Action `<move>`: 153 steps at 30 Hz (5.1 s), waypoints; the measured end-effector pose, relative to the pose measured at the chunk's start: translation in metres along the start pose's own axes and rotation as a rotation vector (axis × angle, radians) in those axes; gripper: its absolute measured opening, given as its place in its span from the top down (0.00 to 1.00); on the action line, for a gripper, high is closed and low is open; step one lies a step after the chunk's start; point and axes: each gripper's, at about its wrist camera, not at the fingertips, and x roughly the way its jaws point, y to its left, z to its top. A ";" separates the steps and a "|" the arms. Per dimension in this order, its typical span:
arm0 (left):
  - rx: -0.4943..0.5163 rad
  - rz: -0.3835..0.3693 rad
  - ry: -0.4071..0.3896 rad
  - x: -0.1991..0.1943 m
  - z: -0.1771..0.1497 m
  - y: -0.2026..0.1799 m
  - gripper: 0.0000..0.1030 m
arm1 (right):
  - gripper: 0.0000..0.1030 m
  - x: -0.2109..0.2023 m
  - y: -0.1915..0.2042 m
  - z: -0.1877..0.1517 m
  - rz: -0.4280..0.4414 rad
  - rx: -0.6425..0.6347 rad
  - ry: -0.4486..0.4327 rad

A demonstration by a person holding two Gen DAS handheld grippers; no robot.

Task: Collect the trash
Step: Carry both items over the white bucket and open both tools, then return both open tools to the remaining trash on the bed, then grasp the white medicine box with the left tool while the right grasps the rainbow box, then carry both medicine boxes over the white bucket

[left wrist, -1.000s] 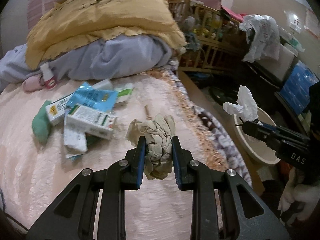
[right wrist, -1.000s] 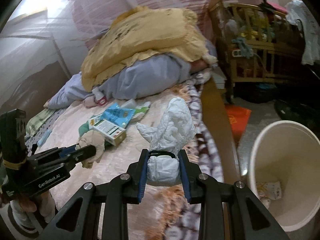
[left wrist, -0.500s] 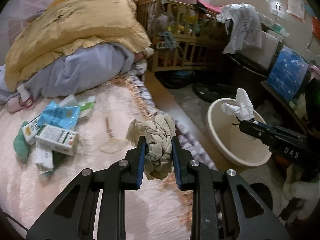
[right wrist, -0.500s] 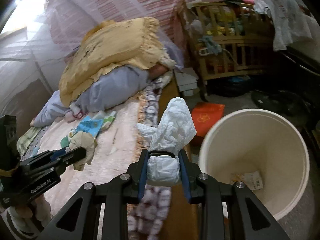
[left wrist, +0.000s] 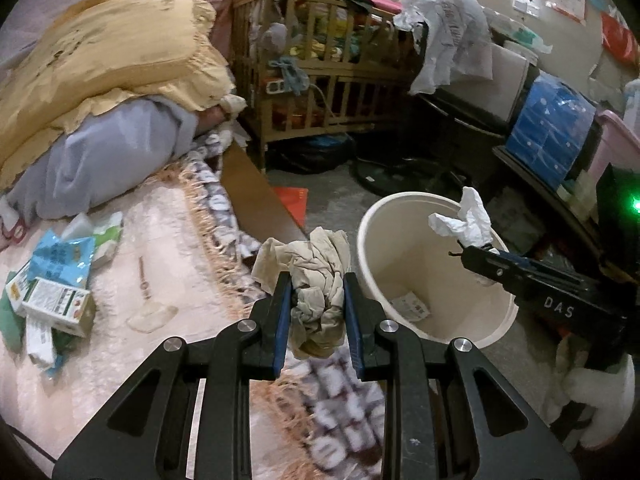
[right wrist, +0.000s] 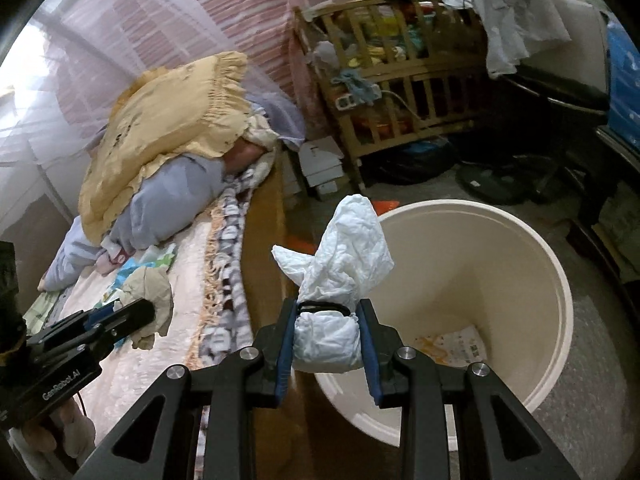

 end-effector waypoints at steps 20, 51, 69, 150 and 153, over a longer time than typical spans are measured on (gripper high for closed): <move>0.020 -0.138 0.076 0.062 0.016 -0.050 0.78 | 0.72 0.010 -0.052 -0.001 -0.057 0.102 0.007; -0.076 0.007 0.039 0.026 -0.013 0.033 0.43 | 0.44 0.041 0.019 -0.006 0.012 0.011 0.083; -0.296 0.304 0.054 -0.061 -0.078 0.211 0.43 | 0.41 0.120 0.205 -0.023 0.320 -0.307 0.250; -0.530 0.094 0.095 -0.013 -0.073 0.290 0.83 | 0.51 0.169 0.242 -0.031 0.248 -0.477 0.273; -0.490 0.088 0.096 -0.024 -0.071 0.278 0.83 | 0.51 0.154 0.242 -0.035 0.253 -0.476 0.259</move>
